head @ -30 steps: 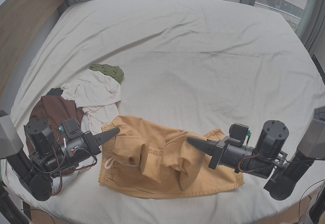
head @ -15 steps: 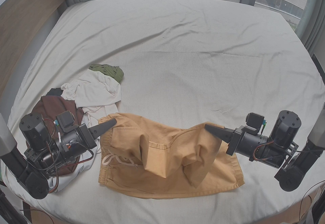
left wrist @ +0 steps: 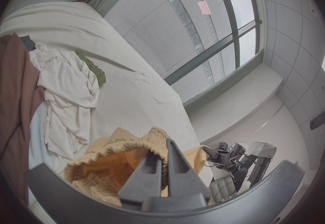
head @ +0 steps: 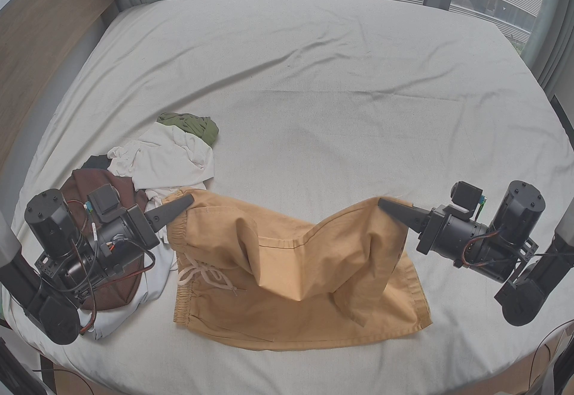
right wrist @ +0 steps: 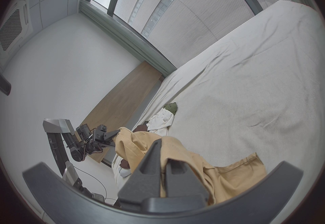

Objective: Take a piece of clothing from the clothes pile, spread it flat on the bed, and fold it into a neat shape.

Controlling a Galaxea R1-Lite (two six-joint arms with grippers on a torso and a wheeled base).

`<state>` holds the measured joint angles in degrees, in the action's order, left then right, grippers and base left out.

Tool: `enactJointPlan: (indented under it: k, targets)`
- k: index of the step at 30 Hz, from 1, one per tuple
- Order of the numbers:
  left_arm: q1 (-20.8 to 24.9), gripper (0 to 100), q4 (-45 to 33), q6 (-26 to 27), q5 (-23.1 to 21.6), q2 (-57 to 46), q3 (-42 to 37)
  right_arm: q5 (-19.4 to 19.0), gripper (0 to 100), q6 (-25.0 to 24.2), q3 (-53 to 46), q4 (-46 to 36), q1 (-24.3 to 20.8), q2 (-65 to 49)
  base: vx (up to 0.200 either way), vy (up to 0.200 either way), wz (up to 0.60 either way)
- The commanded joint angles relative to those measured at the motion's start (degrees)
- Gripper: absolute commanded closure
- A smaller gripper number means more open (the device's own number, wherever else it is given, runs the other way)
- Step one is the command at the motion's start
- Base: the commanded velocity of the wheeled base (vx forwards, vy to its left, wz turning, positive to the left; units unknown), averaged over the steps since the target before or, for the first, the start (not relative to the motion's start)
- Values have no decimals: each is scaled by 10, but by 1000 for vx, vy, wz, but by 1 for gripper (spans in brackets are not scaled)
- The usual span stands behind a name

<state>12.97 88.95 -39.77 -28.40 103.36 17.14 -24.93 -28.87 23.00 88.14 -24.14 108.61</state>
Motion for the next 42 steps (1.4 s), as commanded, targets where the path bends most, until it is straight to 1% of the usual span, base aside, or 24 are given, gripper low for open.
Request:
enactJointPlan:
  k: [1, 15, 19, 26, 29, 34, 37, 42]
  targets:
    - [-13, 100, 1, 0, 0, 2, 6, -2, 100, 0, 7, 0, 13, -4, 0, 0, 0]
    - [-14, 100, 1, 0, 0, -1, 7, -12, 100, 0, 20, 1, 44, -8, 0, 0, 0]
    - [-13, 100, 1, 3, 0, -1, 6, -21, 100, 0, 23, 1, 57, -14, 0, 0, 0]
    - [-14, 100, 1, 4, 0, -2, 7, -27, 100, -3, 27, 1, 69, -20, 0, 0, 0]
    - [-15, 100, 2, 3, 0, -2, 8, -39, 100, -8, 27, 1, 76, -27, 0, 0, 0]
    - [-15, 100, 2, 4, 0, -3, 8, -40, 100, -9, 32, 1, 83, -28, 0, 0, 0]
    - [-15, 100, 2, 3, 0, -11, 8, -47, 100, -9, 35, 1, 87, -28, 0, 0, 0]
    - [-15, 100, 2, 2, 0, -19, 8, -49, 100, -9, 40, 1, 101, -32, 0, 0, 0]
